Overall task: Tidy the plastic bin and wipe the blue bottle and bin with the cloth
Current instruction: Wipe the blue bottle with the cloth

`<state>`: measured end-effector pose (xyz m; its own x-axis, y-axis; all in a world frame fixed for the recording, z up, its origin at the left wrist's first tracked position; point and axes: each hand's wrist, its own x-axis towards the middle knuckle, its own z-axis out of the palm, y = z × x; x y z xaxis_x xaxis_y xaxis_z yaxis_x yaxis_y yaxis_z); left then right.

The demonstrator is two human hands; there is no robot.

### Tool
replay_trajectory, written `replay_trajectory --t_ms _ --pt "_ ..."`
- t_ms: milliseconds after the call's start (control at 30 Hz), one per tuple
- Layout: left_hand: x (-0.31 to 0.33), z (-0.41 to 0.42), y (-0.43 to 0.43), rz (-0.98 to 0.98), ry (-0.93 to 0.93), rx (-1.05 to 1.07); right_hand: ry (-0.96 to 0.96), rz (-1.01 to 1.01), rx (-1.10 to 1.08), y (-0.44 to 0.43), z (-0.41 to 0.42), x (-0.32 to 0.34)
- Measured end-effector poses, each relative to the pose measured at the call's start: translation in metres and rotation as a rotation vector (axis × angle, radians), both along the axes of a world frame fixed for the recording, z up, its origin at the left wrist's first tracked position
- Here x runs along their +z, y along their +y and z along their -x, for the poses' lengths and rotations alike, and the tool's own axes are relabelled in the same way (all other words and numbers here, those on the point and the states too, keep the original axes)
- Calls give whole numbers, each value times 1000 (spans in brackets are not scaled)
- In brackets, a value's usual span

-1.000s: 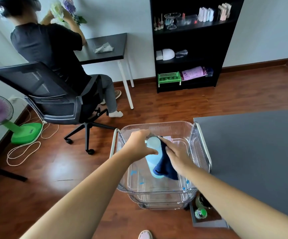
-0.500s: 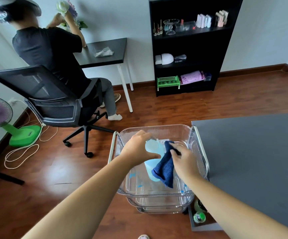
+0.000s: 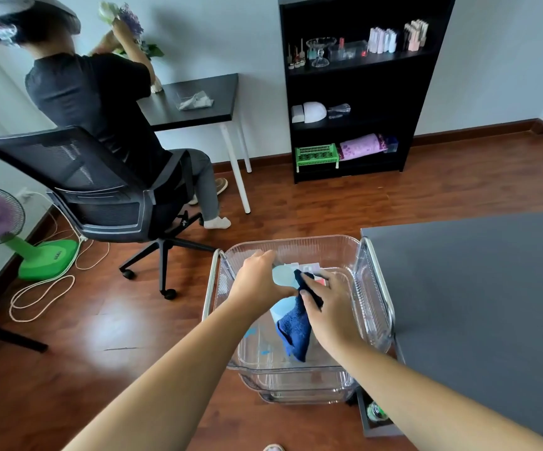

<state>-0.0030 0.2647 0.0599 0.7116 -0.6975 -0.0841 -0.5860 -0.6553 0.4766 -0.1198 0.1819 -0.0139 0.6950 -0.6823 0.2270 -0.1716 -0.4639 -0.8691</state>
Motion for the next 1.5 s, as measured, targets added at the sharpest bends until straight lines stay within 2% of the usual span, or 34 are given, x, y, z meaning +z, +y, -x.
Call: replay_trajectory --t_ms 100,233,333,400,533,633,767,833,933,1100,1167,1267,1333,1400,1500 --pt "4 -3 -3 -13 26 -58 103 -81 121 -17 -16 4" --pt "7 -7 -3 -30 83 -147 331 -227 364 -44 -34 16" --pt "8 -9 -4 -33 92 -178 406 -257 333 -42 -28 8" --pt "8 -10 -4 -24 96 -196 347 -269 224 -30 -18 -1" --pt "10 -11 -3 -20 123 -214 39 -149 42 -2 4 -8" --pt "9 -13 2 5 131 -198 35 -127 -29 -7 10 -1" --pt "0 -1 4 24 30 -72 36 -165 -136 -31 3 24" --pt "-2 3 0 25 0 -13 53 -173 -103 -32 -6 36" --pt "0 -2 -3 22 10 -38 107 -190 21 -19 -12 33" --pt "4 -14 4 -2 90 -133 -62 -418 109 2 12 0" --pt "2 -13 6 26 114 -77 -54 -359 172 6 14 -9" --pt "-4 -7 4 87 103 34 -27 -166 175 0 7 -19" --pt "-6 -4 2 91 86 40 -15 -143 191 -9 0 -18" --pt "-5 -6 -1 61 85 8 13 -194 229 -18 -12 -11" --pt "-2 -13 -1 35 119 -28 150 -403 365 -34 -29 5"
